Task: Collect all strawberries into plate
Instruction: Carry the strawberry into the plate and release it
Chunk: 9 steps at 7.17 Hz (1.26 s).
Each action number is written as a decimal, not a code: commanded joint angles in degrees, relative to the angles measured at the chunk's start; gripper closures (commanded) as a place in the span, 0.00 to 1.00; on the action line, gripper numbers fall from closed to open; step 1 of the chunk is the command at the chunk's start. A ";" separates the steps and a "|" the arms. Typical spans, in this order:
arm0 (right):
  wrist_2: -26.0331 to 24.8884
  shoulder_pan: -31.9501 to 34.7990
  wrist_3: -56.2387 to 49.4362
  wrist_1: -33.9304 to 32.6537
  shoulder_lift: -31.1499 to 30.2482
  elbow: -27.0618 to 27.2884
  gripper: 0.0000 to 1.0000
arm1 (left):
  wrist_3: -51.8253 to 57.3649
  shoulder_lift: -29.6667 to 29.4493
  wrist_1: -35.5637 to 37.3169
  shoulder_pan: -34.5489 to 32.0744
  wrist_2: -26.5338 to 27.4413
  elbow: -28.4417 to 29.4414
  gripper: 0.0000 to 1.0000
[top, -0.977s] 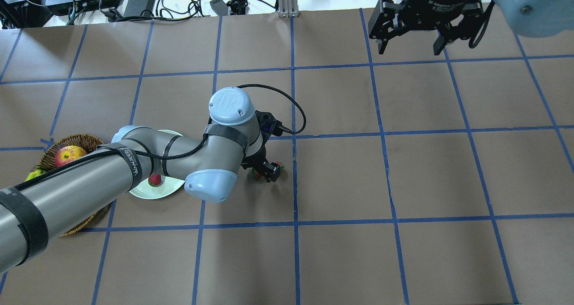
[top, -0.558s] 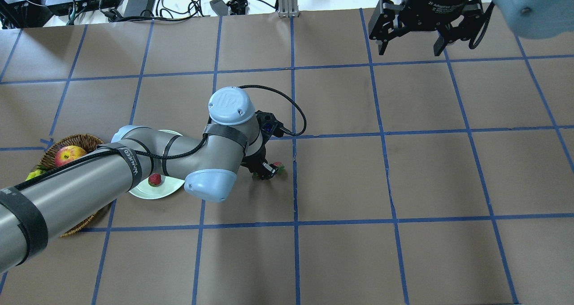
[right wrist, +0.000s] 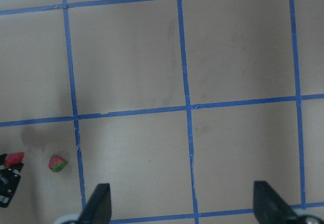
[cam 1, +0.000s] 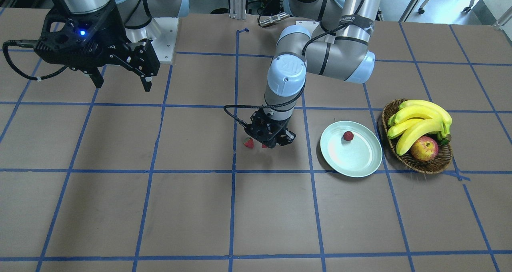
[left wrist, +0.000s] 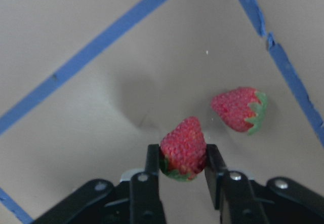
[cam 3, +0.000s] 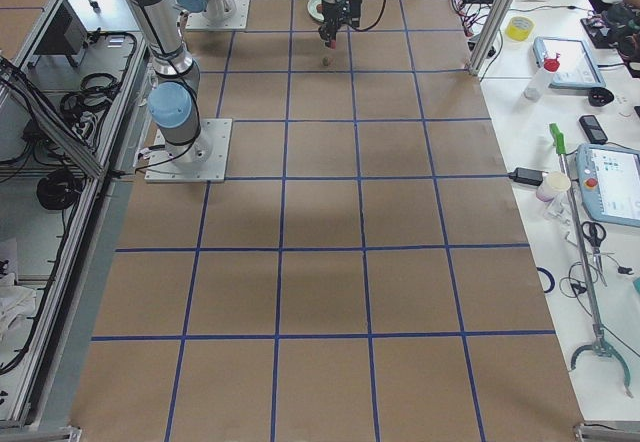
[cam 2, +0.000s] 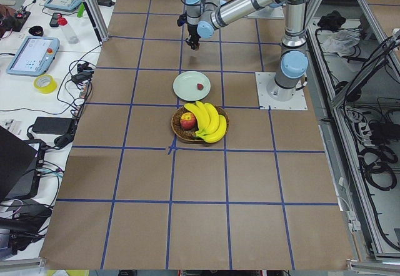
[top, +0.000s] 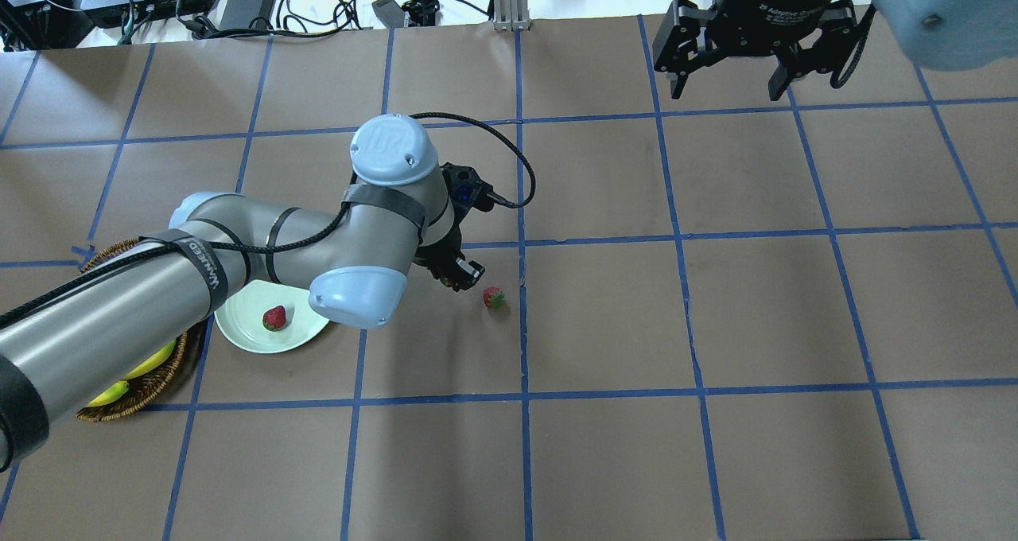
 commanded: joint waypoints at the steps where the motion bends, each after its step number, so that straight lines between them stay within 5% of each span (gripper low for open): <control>1: 0.03 0.02 0.00 0.00 0.06 0.00 0.00 | 0.05 3.18 -5.45 8.55 0.70 1.44 1.00; 6: 0.29 0.02 0.09 0.00 -0.03 -0.08 0.00 | 7.51 3.99 -7.30 24.15 2.20 -5.51 1.00; 7: 0.12 0.02 0.09 0.00 -0.03 -0.08 0.00 | 7.86 3.64 -7.21 25.12 2.28 -6.03 0.68; 8: 0.03 0.02 0.09 0.00 0.06 0.00 0.00 | 7.69 3.38 -7.21 25.73 2.20 -5.95 0.15; 9: 0.03 0.02 0.09 -0.09 -0.03 0.00 0.00 | 7.00 3.38 -7.30 25.74 2.20 -5.25 0.03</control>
